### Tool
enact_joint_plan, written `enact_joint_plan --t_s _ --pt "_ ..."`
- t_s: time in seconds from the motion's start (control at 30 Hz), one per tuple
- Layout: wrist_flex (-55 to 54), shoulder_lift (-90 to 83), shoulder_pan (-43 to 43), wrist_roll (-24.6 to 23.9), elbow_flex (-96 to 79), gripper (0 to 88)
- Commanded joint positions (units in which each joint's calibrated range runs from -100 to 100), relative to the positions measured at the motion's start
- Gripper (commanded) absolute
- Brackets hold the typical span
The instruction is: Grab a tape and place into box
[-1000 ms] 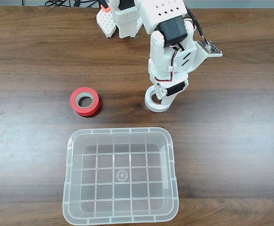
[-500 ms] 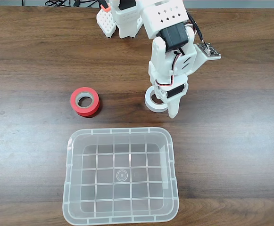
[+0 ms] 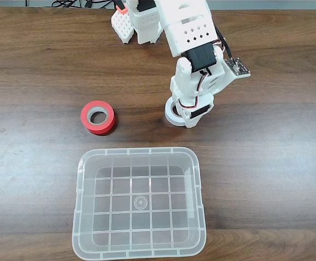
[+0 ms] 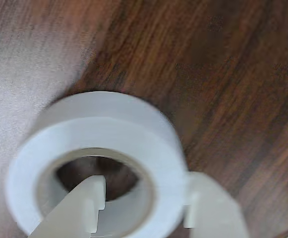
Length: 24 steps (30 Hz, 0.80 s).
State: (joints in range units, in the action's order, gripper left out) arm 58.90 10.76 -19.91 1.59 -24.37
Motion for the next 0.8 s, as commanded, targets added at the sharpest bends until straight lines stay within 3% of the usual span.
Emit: enact_joint_plan --t_s 0.0,0.33,0.77 --pt "-0.94 -1.18 0.38 0.15 3.91 6.4" --pt "2.83 -2.71 1.33 0.2 9.08 6.4" --pt "15.76 -22.34 1.69 0.25 15.39 6.4"
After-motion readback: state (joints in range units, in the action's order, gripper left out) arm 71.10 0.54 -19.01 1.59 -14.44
